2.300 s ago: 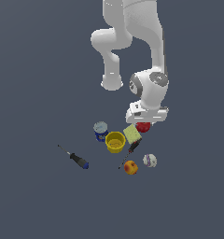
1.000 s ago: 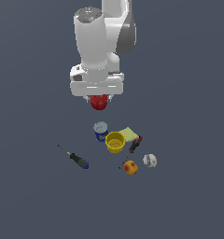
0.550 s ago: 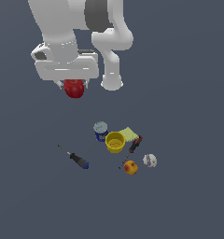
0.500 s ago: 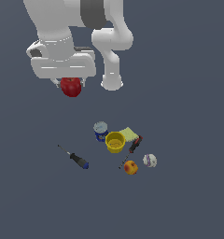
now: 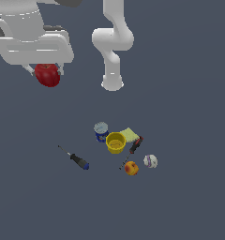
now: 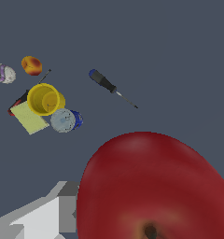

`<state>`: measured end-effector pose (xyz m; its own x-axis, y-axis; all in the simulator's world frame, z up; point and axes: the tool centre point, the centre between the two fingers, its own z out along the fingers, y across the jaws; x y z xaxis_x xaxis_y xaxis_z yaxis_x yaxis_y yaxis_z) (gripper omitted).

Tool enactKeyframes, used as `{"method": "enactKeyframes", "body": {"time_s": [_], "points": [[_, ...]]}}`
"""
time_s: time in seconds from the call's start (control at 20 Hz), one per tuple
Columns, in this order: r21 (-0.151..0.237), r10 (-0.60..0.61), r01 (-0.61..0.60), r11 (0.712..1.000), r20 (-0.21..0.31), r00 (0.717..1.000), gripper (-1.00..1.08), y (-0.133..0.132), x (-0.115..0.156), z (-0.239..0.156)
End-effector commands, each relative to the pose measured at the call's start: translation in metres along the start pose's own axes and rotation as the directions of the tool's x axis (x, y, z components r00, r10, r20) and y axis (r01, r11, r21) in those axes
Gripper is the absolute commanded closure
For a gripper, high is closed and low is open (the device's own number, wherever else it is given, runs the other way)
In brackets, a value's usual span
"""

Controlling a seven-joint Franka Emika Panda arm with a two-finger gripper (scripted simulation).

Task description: Pick up a designated object from a clutter of objects.

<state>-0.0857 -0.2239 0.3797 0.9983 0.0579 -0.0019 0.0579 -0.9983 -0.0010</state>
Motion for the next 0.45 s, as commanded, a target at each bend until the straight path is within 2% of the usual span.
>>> {"method": "enactKeyframes", "body": {"time_s": [0.0, 0.4], "points": [[-0.001, -0.001, 0.001, 1.000, -0.002, 1.000, 1.08, 0.009, 0.001, -0.009], [-0.001, -0.001, 0.001, 1.000, -0.002, 1.000, 1.08, 0.021, 0.002, -0.017]]}}
